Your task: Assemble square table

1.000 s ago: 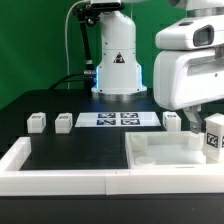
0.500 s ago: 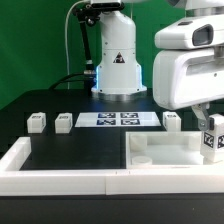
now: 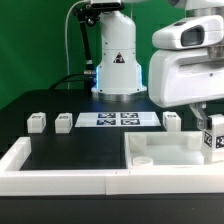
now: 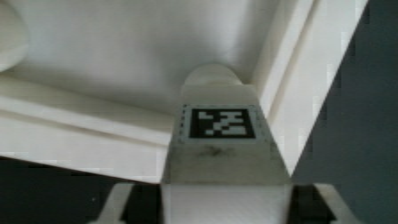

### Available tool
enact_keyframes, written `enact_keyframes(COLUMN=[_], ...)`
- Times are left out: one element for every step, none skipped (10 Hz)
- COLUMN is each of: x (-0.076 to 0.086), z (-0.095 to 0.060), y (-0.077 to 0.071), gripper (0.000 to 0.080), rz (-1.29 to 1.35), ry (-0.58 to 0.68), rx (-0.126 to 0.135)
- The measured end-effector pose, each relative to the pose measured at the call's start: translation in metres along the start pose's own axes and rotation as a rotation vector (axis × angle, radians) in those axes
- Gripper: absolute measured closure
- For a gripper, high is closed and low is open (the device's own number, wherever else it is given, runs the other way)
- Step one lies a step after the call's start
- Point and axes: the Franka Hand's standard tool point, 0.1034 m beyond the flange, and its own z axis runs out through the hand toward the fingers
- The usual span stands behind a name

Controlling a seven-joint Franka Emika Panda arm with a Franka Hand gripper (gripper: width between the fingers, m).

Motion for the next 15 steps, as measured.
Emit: enact_keyframes(x=[-0.0001, 0.0002, 0.0004, -0.0003, -0.0002, -0.0005, -0.0010, -0.0014, -0.0016, -0.0020, -0.0023, -0.0023, -0.0023, -0.0023, -0.0024], z=[0.0001, 0.0005, 0.0005, 0.0005, 0.0006, 0.0010, 0.0014, 0.0016, 0.0018, 0.0020, 0.0020, 0.0020, 0.0020, 0.0020, 0.0025], y=[-0.0002, -0.0013, -0.0021, -0.0026, -0.0028, -0.0041, -0.0060, -0.0066, -0.0069, -0.0079, -0.0087, -0.0086, -0.0088, -0.0085, -0.0092], gripper=[0.0507, 0.0507, 0.0506, 0.0506, 0.0506, 0.0506, 0.0506, 0.0506, 0.0506, 0.0506, 0.0506, 0.0506, 0.0506, 0.0506, 0.0431], rz=[0.071, 0.164, 0.282, 0.384, 0.457, 0.581, 0.714, 0.814, 0.915, 1.025, 1.086, 1.164, 1.201, 1.252, 1.251], ry=[0.000, 0.006, 0.014, 0.015, 0.017, 0.017, 0.016, 0.017, 0.018, 0.018, 0.019, 0.020, 0.019, 0.019, 0.018], rx=[0.000, 0.001, 0.002, 0.002, 0.003, 0.004, 0.001, -0.003, -0.006, -0.010, -0.014, -0.015, -0.013, -0.011, -0.010])
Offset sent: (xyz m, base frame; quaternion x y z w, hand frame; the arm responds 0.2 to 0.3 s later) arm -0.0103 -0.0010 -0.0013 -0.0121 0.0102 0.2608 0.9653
